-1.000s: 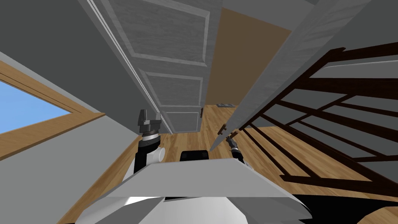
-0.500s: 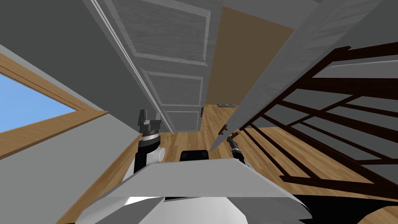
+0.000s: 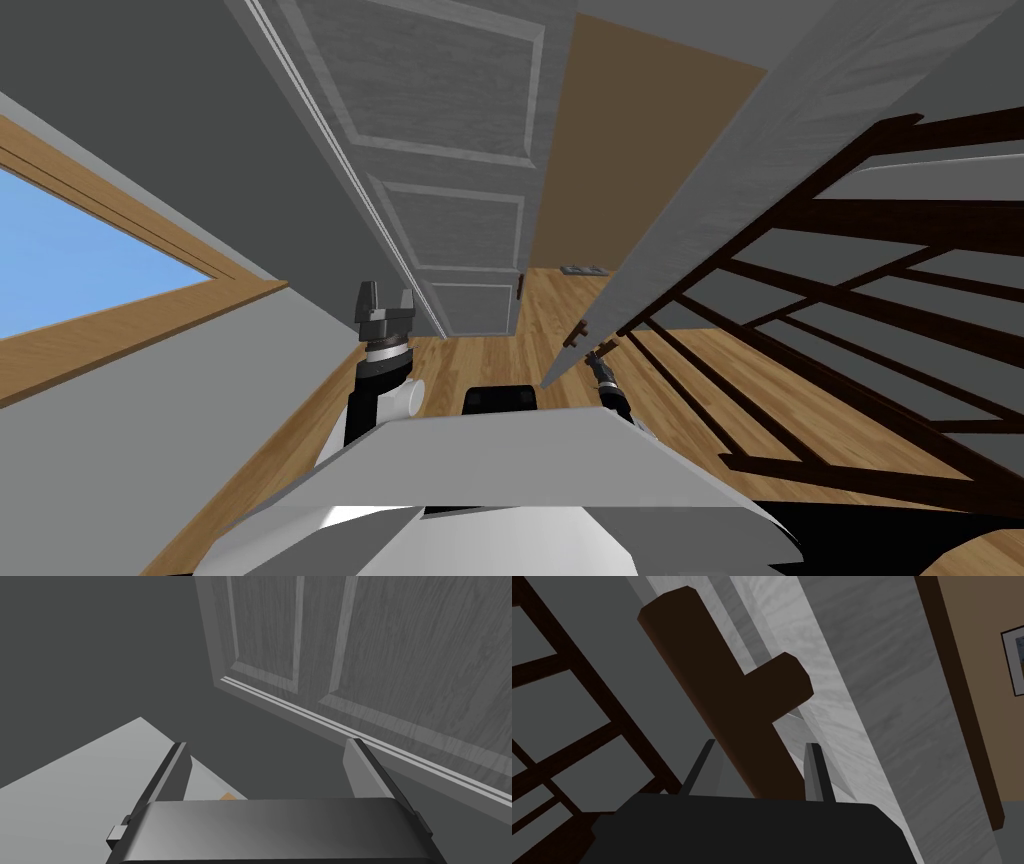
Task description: Pull the door open
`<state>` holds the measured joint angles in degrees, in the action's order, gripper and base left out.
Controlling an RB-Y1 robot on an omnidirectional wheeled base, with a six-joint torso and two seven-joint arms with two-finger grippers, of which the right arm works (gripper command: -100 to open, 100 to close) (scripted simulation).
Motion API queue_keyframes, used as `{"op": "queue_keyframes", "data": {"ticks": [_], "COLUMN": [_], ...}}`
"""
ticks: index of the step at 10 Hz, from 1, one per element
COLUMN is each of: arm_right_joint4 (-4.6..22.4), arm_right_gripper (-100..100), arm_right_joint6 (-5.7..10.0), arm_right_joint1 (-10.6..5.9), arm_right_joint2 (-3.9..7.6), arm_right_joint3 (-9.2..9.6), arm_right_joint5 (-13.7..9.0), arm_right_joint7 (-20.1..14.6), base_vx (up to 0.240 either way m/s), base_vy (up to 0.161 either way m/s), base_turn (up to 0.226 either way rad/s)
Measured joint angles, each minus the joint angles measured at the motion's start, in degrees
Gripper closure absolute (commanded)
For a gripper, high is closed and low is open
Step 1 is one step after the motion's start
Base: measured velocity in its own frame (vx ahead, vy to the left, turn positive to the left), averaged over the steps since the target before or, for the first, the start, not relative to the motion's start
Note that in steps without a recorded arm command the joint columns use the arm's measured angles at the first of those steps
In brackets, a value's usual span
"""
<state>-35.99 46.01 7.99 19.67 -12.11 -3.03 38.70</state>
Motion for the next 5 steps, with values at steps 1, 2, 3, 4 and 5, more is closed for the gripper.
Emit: {"op": "queue_keyframes", "data": {"ticks": [1, 2, 3, 4, 5], "arm_right_joint4": [-0.3, -1.1, -1.3, 0.0, 0.2], "arm_right_gripper": [100, 100, 100, 100, 100], "arm_right_joint6": [-0.25, -0.76, -0.86, -0.29, -0.14], "arm_right_joint1": [0.21, 0.61, 0.81, 0.12, 0.09], "arm_right_joint2": [0.05, 0.01, -0.05, 0.04, 0.09], "arm_right_joint3": [0.04, 0.07, 0.09, 0.14, 0.17], "arm_right_joint5": [-0.3, -0.6, -1.0, -1.1, -1.3], "arm_right_joint7": [-0.8, -1.6, -2.4, -2.9, -3.4], "base_vx": [-0.031, -0.026, -0.013, -0.013, -0.025], "base_vy": [-0.016, -0.018, -0.011, -0.004, -0.008], "base_turn": [0.034, 0.042, 0.012, 0.024, 0.04]}}
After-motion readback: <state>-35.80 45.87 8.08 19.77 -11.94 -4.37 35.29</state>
